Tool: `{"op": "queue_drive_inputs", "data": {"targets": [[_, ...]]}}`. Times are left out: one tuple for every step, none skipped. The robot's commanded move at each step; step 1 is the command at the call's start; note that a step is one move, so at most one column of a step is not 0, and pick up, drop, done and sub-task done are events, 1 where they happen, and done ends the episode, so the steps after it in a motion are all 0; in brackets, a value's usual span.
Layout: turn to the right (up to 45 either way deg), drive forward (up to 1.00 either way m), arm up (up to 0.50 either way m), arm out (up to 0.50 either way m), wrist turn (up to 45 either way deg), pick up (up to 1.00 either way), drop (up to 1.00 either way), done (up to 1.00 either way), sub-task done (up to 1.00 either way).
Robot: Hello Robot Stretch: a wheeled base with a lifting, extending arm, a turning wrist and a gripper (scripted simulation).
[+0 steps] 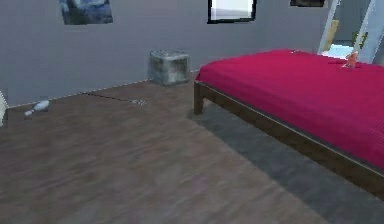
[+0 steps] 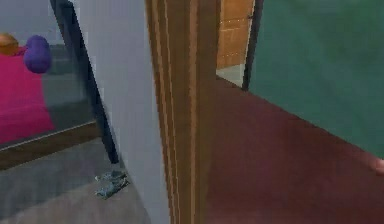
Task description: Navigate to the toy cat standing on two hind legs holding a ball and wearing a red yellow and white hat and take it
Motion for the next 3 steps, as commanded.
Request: {"op": "queue_drive_inputs", "data": {"targets": [[-15.0, 0.00, 0.00, 0.00, 0.0, 0.00, 0.00, 0.00, 0.00], [0.0, 1.00, 0.00, 0.00, 0.0, 0.00, 0.00, 0.00, 0.00], [0.0, 1.00, 0.00, 0.00, 0.0, 0.00, 0.00, 0.00, 0.00]]}}
